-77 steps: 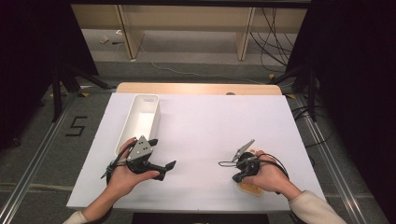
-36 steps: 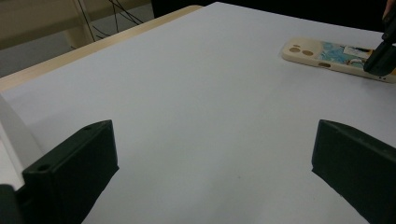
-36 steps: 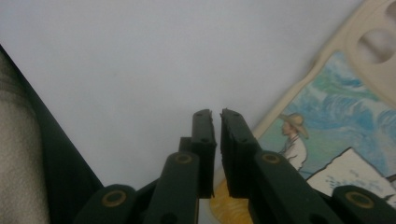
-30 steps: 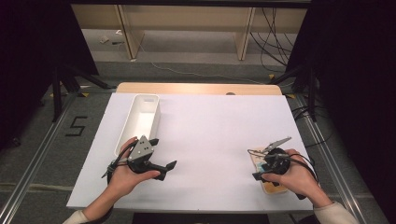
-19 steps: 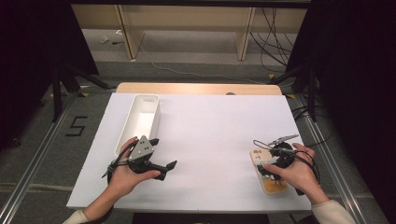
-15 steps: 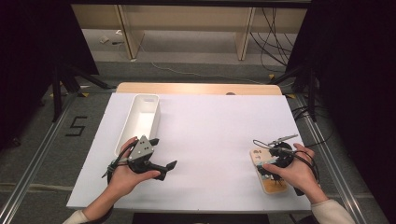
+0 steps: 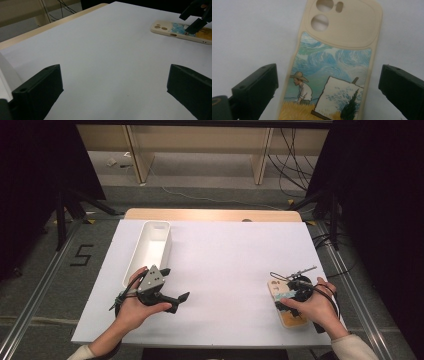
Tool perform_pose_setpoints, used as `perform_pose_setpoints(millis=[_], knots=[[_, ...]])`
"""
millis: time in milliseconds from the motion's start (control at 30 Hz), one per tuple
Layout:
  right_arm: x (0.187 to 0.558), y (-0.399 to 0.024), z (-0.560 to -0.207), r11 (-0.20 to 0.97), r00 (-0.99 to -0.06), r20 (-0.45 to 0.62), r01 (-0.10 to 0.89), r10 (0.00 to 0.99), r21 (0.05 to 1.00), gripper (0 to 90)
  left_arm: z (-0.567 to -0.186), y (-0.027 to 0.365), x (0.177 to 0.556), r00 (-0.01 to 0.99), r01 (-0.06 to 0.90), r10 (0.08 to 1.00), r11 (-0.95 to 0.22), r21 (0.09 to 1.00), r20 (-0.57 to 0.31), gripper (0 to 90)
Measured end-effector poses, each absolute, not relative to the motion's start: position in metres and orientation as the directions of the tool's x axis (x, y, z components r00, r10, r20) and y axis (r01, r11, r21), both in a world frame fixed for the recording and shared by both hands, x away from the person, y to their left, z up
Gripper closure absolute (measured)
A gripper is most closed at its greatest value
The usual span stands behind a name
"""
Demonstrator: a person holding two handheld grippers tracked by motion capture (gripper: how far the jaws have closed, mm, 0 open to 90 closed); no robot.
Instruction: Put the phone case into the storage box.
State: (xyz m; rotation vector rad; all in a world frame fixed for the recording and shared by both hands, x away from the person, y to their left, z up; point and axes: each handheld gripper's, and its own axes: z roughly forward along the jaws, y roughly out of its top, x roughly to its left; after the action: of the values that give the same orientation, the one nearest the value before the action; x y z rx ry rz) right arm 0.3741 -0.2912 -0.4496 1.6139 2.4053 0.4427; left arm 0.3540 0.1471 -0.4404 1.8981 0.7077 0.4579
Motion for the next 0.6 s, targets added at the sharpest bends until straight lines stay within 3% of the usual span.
perform_pose_setpoints(millis=[600], knots=[[0.3736,-0.289,-0.4543,0.329,-0.349,-0.005,0.878,0.937,0.348,4.2,-0.4405,0.1467,0.3539,0.757,0.27,0.654,-0.312,0.911,0.0,0.0]])
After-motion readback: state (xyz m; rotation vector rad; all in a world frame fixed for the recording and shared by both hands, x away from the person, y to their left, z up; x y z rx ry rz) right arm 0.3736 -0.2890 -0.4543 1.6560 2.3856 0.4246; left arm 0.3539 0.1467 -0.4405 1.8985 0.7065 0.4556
